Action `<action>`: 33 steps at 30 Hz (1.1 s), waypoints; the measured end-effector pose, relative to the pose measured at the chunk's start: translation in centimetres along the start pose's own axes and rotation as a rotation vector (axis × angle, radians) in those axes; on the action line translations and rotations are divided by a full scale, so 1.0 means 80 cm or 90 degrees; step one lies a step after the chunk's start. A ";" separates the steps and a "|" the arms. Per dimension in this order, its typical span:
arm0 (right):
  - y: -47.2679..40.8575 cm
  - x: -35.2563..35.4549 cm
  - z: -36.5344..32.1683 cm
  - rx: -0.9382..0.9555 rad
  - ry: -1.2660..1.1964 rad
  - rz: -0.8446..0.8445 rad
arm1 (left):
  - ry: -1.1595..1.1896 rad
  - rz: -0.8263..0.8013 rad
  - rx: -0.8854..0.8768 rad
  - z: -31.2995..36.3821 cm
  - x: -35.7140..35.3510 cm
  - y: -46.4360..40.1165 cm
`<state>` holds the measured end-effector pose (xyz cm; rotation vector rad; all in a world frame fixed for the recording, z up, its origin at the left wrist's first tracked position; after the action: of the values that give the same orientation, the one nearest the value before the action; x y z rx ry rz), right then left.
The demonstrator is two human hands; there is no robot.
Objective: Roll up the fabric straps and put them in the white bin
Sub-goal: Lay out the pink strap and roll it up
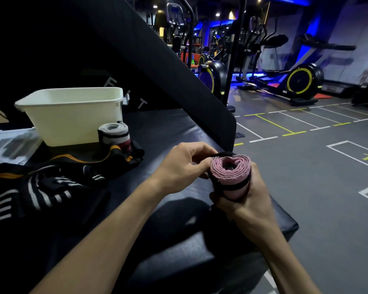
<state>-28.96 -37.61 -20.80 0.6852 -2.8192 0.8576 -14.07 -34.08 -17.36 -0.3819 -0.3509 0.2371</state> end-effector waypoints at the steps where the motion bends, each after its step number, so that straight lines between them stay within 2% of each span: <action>1: -0.001 -0.002 0.000 0.001 -0.002 -0.013 | 0.002 -0.008 -0.003 0.001 0.000 0.001; 9: 0.004 -0.011 0.008 -0.013 -0.003 -0.091 | 0.046 -0.015 0.001 0.002 0.003 0.002; 15: -0.001 -0.008 0.003 0.020 -0.029 -0.012 | 0.074 0.034 0.047 -0.010 0.019 0.000; 19: 0.004 -0.017 -0.001 0.023 -0.037 -0.045 | 0.113 -0.023 0.086 -0.011 0.014 0.006; 28: 0.009 -0.020 -0.005 0.007 -0.026 -0.151 | 0.085 -0.033 0.108 -0.020 0.013 0.008; 33: 0.012 -0.023 -0.005 0.014 -0.017 -0.171 | 0.157 -0.140 0.202 -0.039 -0.004 0.018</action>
<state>-27.74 -35.92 -21.38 1.0556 -2.6588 0.8368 -13.44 -33.92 -20.73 -0.0563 -0.1072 0.0276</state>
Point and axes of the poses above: each hand's wrist, its own y-axis away from the middle knuckle, its own x-axis out of the back of the hand, z = x × y, the point moved 10 cm from there along -y, towards the middle knuckle, and after that the axes turned 2 degrees about y, right-handed, at the moved point
